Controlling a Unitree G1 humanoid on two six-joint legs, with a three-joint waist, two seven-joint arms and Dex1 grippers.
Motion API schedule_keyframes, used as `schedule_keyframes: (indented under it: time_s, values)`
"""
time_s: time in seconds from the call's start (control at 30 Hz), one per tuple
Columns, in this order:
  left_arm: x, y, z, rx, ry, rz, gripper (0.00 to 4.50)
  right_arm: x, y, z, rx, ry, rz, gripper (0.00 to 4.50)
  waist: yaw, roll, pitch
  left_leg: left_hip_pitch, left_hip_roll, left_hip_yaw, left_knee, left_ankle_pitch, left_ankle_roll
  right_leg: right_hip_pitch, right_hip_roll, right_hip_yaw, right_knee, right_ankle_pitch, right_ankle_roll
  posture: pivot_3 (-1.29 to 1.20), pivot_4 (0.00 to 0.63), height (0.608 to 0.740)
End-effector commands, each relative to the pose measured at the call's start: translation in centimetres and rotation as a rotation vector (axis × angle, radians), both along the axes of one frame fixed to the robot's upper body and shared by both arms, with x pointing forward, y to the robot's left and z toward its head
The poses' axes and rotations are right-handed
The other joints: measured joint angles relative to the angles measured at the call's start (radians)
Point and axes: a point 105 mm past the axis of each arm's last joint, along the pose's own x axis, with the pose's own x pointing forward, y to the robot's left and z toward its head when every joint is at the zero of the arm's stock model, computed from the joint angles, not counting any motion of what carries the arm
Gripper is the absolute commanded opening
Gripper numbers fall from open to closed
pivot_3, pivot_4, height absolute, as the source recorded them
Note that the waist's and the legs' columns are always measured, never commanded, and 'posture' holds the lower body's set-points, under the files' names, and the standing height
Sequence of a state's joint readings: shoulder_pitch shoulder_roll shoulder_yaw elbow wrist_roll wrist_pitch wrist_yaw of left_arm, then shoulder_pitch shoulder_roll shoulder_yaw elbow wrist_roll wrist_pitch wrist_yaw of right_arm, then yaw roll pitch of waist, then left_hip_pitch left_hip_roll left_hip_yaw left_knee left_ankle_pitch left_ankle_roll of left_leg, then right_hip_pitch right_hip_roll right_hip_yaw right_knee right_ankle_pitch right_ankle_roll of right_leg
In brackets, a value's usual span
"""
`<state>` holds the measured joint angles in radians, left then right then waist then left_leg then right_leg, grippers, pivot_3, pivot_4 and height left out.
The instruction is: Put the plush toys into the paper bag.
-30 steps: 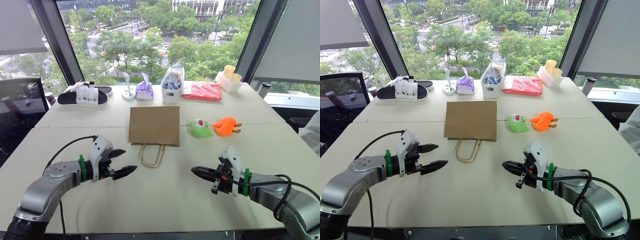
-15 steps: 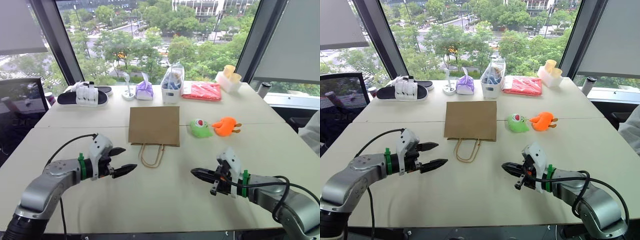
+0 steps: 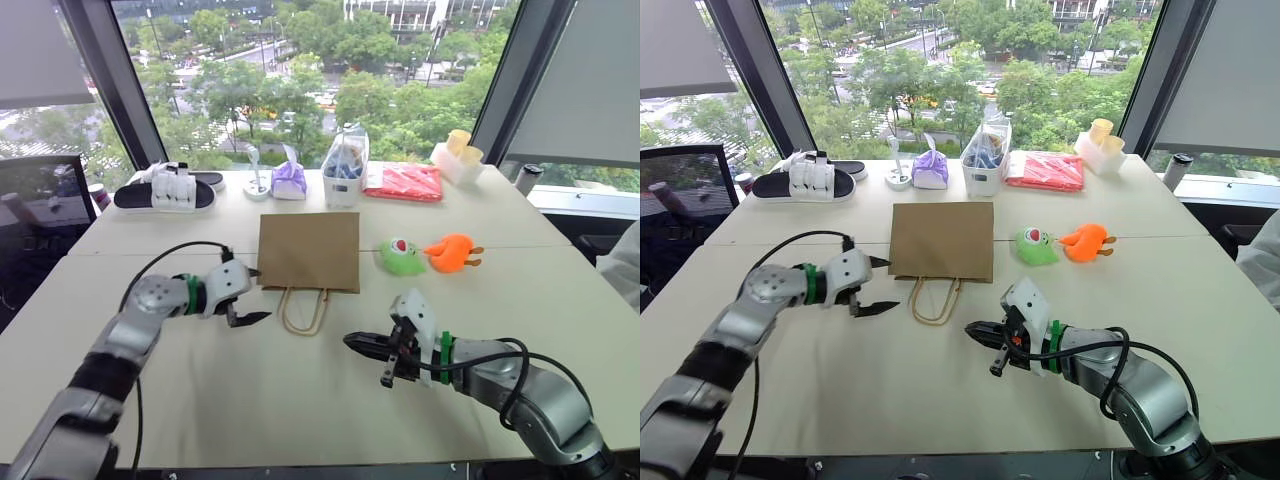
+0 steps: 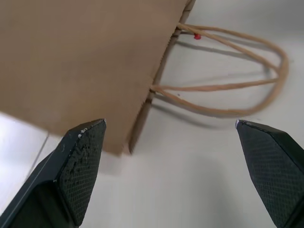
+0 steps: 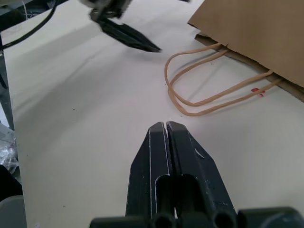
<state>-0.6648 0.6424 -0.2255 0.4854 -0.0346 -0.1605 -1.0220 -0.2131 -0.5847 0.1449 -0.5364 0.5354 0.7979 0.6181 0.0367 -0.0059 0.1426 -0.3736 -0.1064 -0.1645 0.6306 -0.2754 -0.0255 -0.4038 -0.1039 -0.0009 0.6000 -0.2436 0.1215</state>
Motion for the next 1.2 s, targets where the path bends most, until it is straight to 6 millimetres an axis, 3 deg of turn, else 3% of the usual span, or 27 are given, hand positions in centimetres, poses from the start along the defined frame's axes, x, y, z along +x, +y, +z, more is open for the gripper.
schedule_keyframes:
  time_s: [0.03,0.23,0.37,0.47,0.7,0.73,0.9,1.1,1.2]
  values:
    - [1.0,-1.2,-0.3,0.111,-0.074,-0.087,4.47,0.0,0.2,0.9,0.028,-0.052,-0.023,0.0,0.0,0.0,0.0,0.0,0.0,0.0,0.0,0.0,0.0,0.0,0.0,0.0,0.0,0.0,0.0,0.0,0.15,0.74]
    - [1.9,-4.2,-1.4,0.163,-0.139,-0.173,4.47,0.0,-0.9,0.7,0.036,-0.05,-0.101,0.0,-0.001,-0.001,0.0,0.0,0.0,0.0,0.001,0.0,0.0,0.0,0.0,0.0,0.001,0.001,0.002,0.0,0.15,0.74]
    - [2.4,-5.9,-0.8,0.062,-0.131,-0.169,4.47,0.2,-1.1,1.0,0.052,-0.06,-0.133,0.0,-0.001,-0.002,-0.001,0.0,0.0,0.0,0.002,-0.001,0.003,0.0,0.001,0.0,0.003,0.001,0.002,0.0,0.15,0.74]
    - [2.1,-6.2,-0.9,0.061,-0.127,-0.198,3.65,0.1,-1.1,0.9,0.049,-0.058,-0.135,0.0,-0.01,-0.002,-0.001,0.001,-0.001,0.0,0.002,-0.001,0.003,-0.001,0.001,0.0,0.006,0.001,0.002,0.0,0.15,0.74]
    - [1.7,-6.3,0.0,-0.001,-0.097,-0.233,0.23,0.1,-0.4,0.3,0.06,-0.036,-0.132,0.0,-0.031,-0.003,-0.001,0.001,0.0,-0.001,0.002,-0.001,0.003,-0.002,0.001,0.0,0.011,0.001,0.003,0.0,0.15,0.74]
    - [1.7,-6.2,0.2,-0.004,-0.094,-0.236,0.08,0.2,-0.3,0.2,0.062,-0.032,-0.132,0.0,-0.031,-0.003,-0.001,0.001,0.0,-0.001,0.002,-0.001,0.003,-0.002,0.001,0.0,0.011,0.001,0.003,0.0,0.15,0.74]
    - [2.0,-6.4,2.2,-0.121,0.002,-0.186,0.08,1.1,0.2,0.4,0.076,-0.067,-0.155,0.0,-0.033,-0.003,-0.001,0.002,0.0,-0.001,0.002,-0.001,0.003,-0.002,0.001,0.0,0.012,0.001,0.003,0.0,0.15,0.74]
    - [0.5,-8.7,6.8,-0.363,0.196,-0.167,0.08,4.5,1.9,1.6,0.08,-0.199,-0.228,0.0,-0.05,-0.003,-0.001,0.002,-0.001,-0.002,0.004,0.0,0.001,-0.002,0.001,0.0,0.013,0.001,0.003,0.0,0.15,0.74]
    - [-0.1,-9.5,8.2,-0.44,0.25,-0.115,0.08,6.0,2.3,2.1,0.09,-0.242,-0.269,0.0,-0.055,-0.003,-0.001,0.002,0.0,-0.002,0.003,0.001,-0.001,-0.002,0.001,0.0,0.014,0.001,0.003,0.0,0.15,0.74]
